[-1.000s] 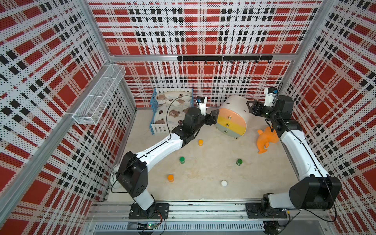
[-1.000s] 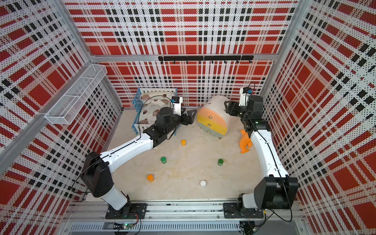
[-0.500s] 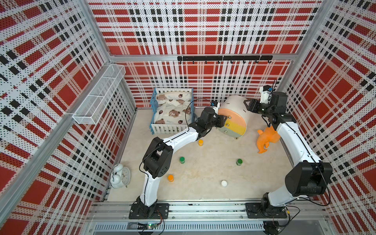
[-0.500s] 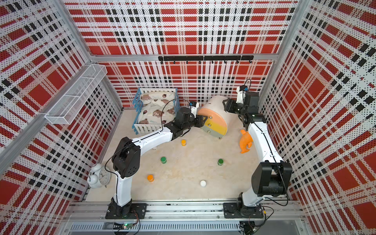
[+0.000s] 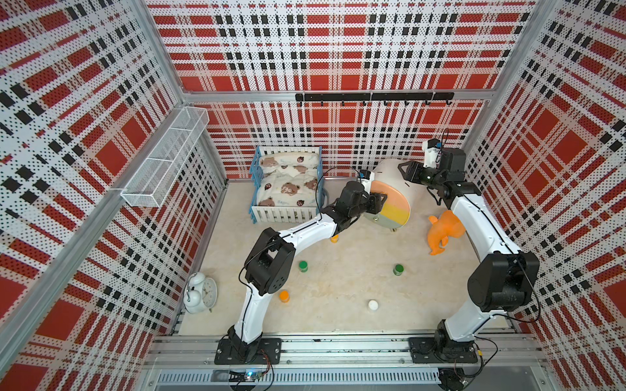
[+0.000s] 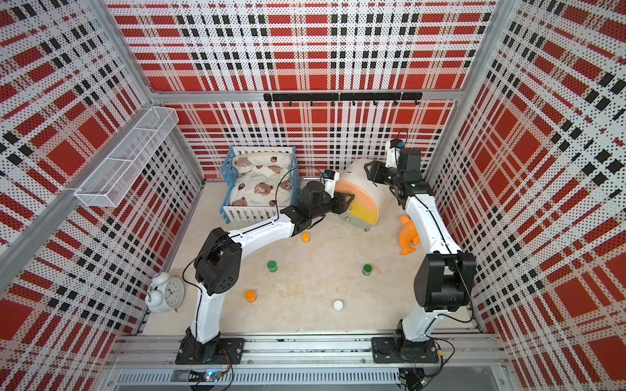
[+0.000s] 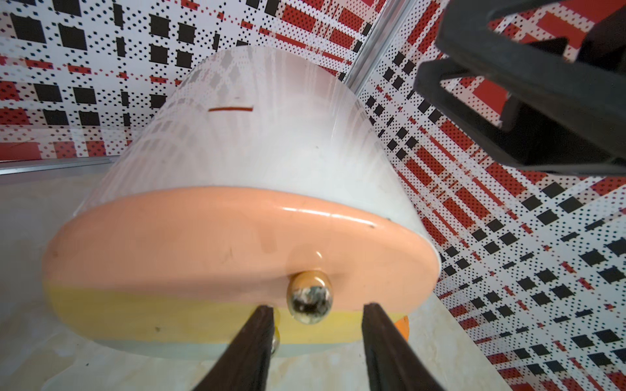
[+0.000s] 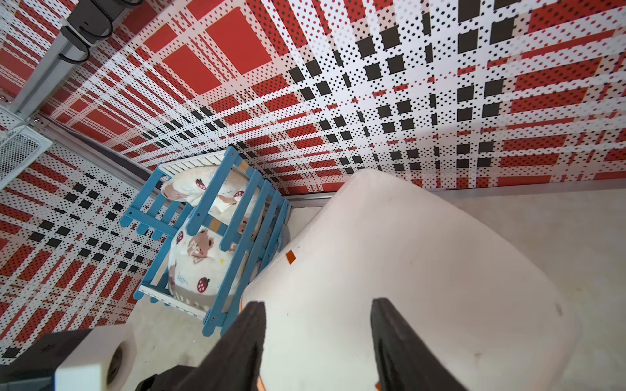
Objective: Put the paint cans in the drawer according to color
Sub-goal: Open the drawer in the storage box.
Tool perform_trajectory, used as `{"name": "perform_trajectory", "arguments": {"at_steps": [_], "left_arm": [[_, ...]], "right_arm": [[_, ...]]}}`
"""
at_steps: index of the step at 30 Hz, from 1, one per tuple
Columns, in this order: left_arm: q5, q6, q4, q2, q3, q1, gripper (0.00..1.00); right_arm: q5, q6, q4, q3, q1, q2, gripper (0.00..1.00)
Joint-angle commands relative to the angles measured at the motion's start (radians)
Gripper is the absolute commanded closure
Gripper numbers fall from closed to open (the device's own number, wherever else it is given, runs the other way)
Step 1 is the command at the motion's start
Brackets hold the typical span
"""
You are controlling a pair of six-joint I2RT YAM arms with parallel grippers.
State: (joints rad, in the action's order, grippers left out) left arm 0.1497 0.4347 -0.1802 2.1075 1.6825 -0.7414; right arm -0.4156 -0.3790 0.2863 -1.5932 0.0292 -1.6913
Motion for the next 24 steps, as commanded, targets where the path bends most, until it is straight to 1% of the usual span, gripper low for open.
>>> {"name": "perform_trajectory", "arguments": {"at_steps": [1,14,24], "left_arm": [[0.003,0.018,-0.061,0.031,0.031,-0.003,0.55],[-0.032,0.038,-0.072,0.065,0.063,-0.001,0.66],[-0.044,0.041,-0.066,0.072,0.068,-0.003,0.68]], "right_arm": [[-0.005,0.012,-0.023,-0.023,0.013,-0.022,0.45],[-0.001,0.020,-0.039,-0.033,0.026,-0.079,0.49],[-0.002,0.030,-0.039,-0.036,0.028,-0.090,0.50]]}}
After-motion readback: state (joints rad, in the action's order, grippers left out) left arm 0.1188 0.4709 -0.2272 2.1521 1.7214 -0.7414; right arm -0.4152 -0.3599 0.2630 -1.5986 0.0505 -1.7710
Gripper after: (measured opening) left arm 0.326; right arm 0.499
